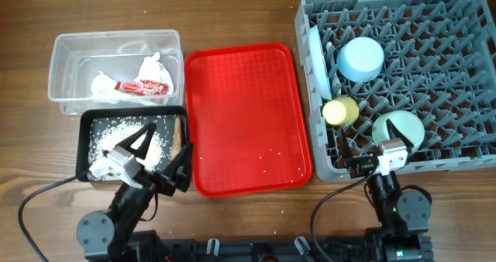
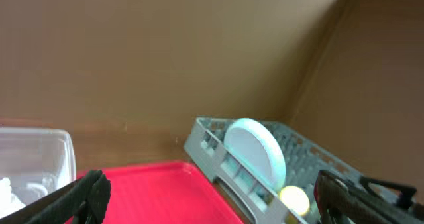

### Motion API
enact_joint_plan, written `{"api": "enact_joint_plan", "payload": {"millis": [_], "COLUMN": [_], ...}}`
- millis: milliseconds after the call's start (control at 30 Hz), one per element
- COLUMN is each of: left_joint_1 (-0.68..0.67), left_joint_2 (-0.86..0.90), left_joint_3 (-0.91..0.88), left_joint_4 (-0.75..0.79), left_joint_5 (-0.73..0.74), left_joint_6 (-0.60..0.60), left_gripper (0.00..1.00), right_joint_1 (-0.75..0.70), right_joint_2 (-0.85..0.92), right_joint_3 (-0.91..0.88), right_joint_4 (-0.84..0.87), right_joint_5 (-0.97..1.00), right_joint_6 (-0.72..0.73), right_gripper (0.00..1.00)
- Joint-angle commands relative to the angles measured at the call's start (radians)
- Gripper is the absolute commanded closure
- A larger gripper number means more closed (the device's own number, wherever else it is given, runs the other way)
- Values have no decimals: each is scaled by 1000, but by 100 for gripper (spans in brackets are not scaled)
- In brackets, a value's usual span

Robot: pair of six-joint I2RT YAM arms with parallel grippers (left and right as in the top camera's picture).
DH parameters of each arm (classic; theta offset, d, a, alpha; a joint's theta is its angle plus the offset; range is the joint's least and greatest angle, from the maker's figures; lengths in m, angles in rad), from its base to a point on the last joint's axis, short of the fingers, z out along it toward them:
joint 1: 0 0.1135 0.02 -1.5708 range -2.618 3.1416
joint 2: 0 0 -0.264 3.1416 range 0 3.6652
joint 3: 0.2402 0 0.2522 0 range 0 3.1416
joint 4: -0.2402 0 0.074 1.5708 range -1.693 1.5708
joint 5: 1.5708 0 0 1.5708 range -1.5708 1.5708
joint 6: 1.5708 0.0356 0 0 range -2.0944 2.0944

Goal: Sort waste into correct bins and load items into the dishwasher rack

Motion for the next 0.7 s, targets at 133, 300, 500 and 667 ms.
{"api": "enact_joint_plan", "payload": {"millis": [133, 300, 500, 667], "left_joint_1": [-76, -76, -76, -80], "left_joint_2": [-17, -39, -48, -48], "left_joint_3": [-73, -132, -192, -208], "left_joint_4": [25, 31, 34, -13], "left_joint_5": [-257, -269, -324, -383], "left_joint_6": [12, 14, 37, 80], "left_gripper": [0, 0, 0, 0], "right_joint_1": [-4, -4, -4, -4], "right_joint_2": [-9, -9, -9, -9], "right_joint_3": [-1, -1, -1, -1], "right_joint_4": [3, 3, 3, 3], "right_joint_5": [-12, -12, -12, -12], "right_joint_6": [-11, -12, -12, -12], "right_gripper": [0, 0, 0, 0]}}
